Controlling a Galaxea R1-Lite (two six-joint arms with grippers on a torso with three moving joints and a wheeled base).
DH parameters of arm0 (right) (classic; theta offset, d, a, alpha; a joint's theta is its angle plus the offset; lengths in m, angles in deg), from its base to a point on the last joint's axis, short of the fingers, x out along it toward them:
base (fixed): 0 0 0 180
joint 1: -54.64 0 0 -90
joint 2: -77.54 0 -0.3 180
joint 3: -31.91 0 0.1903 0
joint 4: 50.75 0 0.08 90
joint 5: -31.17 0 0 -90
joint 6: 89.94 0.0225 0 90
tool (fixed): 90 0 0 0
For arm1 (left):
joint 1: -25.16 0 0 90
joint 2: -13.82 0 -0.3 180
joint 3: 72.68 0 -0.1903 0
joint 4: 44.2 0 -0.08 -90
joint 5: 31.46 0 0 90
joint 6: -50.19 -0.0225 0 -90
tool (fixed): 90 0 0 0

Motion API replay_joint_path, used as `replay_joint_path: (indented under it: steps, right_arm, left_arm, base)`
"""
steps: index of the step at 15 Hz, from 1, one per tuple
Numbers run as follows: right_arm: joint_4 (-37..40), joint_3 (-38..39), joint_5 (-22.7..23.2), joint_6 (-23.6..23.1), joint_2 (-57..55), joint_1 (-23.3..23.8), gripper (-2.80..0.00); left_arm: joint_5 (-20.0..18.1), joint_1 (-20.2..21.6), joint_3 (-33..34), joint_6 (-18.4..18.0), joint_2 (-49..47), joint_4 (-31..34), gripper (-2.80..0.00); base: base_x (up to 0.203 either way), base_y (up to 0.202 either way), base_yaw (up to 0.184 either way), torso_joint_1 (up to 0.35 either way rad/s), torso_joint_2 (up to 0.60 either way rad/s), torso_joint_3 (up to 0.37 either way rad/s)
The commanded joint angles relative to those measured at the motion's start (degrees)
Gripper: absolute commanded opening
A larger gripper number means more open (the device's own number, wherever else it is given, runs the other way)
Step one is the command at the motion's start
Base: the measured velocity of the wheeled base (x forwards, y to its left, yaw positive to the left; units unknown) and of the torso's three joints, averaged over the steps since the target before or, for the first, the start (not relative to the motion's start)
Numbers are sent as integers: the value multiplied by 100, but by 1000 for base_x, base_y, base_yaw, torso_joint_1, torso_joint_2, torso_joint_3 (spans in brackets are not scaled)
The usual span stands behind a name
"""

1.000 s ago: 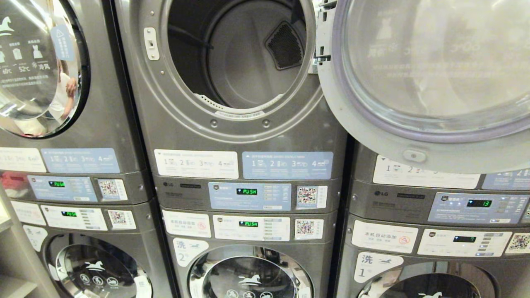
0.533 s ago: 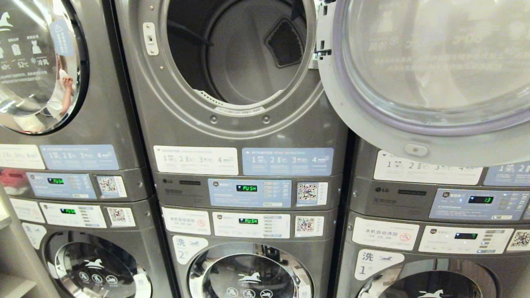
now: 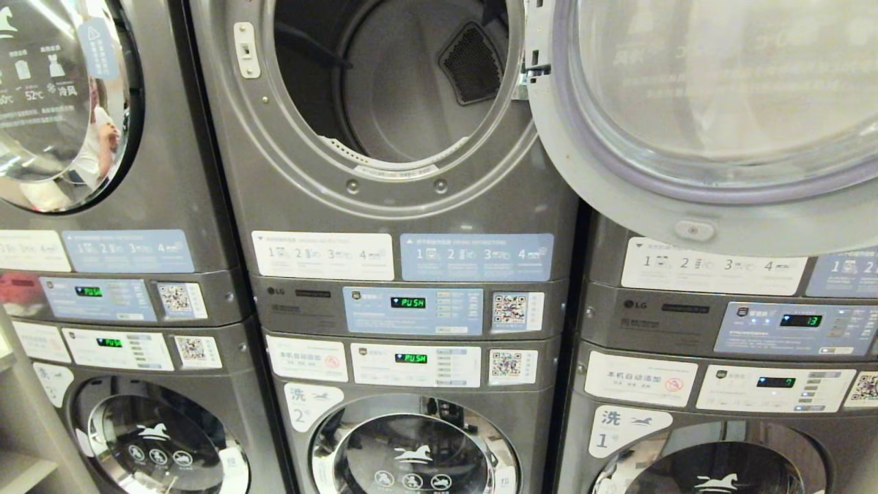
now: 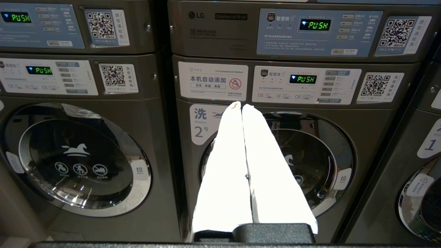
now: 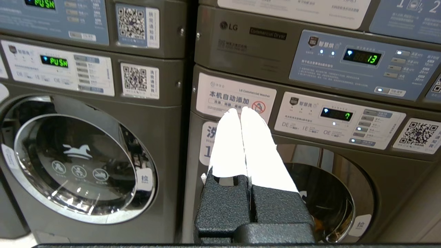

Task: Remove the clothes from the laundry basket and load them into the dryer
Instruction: Take the clothes out of the basket

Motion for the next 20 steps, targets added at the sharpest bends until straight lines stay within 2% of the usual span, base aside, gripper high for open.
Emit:
replay_joint_path:
  steps: [1, 8, 12, 20]
  right_arm:
    - [11, -4, 1, -14, 11, 0, -280]
    - [2, -4, 10, 30, 11, 0, -280]
    - [2, -4, -192, 382, 11, 0, -280]
    - [2, -4, -166, 188, 11, 0, -280]
  left_arm:
    - [2, 0, 0, 1, 11, 1, -280]
    - [2, 0, 0, 1, 11, 1, -280]
    - [2, 0, 0, 1, 11, 1, -280]
    - [2, 0, 0, 1, 11, 1, -280]
  base:
    - [0, 0, 0, -144, 312, 160]
    - [0, 0, 0, -137, 305, 170]
    - [0, 0, 0, -141, 321, 176]
    - [0, 0, 0, -145, 343, 194]
